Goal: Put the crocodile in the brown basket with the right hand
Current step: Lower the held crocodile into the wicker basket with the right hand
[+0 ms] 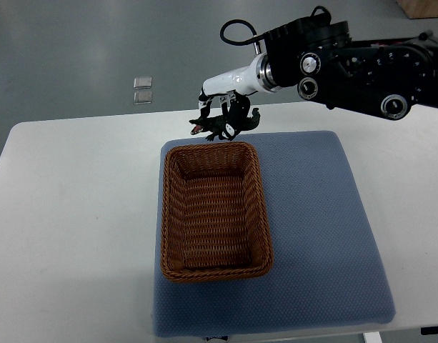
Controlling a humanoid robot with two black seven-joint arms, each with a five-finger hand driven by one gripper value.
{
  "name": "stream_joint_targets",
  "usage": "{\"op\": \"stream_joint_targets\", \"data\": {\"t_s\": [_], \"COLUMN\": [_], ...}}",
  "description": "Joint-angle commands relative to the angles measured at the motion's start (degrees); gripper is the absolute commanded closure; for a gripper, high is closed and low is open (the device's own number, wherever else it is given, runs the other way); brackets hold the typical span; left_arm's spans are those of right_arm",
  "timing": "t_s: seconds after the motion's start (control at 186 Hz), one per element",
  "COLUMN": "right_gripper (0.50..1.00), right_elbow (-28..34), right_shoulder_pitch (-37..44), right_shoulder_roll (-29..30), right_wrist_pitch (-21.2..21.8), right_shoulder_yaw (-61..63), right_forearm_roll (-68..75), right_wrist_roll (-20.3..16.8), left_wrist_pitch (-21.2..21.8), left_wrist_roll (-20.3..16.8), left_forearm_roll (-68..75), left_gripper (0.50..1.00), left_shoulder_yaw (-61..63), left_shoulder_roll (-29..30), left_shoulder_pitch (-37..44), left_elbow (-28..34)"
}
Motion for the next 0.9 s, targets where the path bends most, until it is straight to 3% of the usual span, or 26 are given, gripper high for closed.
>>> {"op": "stream_joint_targets", "data": {"t_s": [0.0,0.705,0.893], "right_gripper": [1.000,1.000,0.916], "right_elbow": [-0.2,-3.6,-4.3], "right_shoulder_pitch": [-1.2,-11.0,-12.2], "right_shoulder_roll": [1.9,8.2,8.2], "right_wrist_pitch": [-0.2,-2.7,-2.7], "right_shoulder_yaw": [-0.7,-0.8,-0.8], "right_forearm_roll": [0.6,0.2,0.1], "right_wrist_roll": [0.0,0.1,0.1], "left_wrist_pitch": [0.0,0.0,0.0], "left_wrist_roll": [0.0,0.2,0.2], "left_forearm_roll": [0.0,0.0,0.0], "left_gripper": [0.500,0.500,0.500], "left_shoulder_yaw": [-0.1,0.0,-0.1], "left_shoulder_roll": [0.0,0.0,0.0], "left_shoulder_pitch": [0.0,0.0,0.0], "left_elbow": [0.0,-0.1,0.1]}}
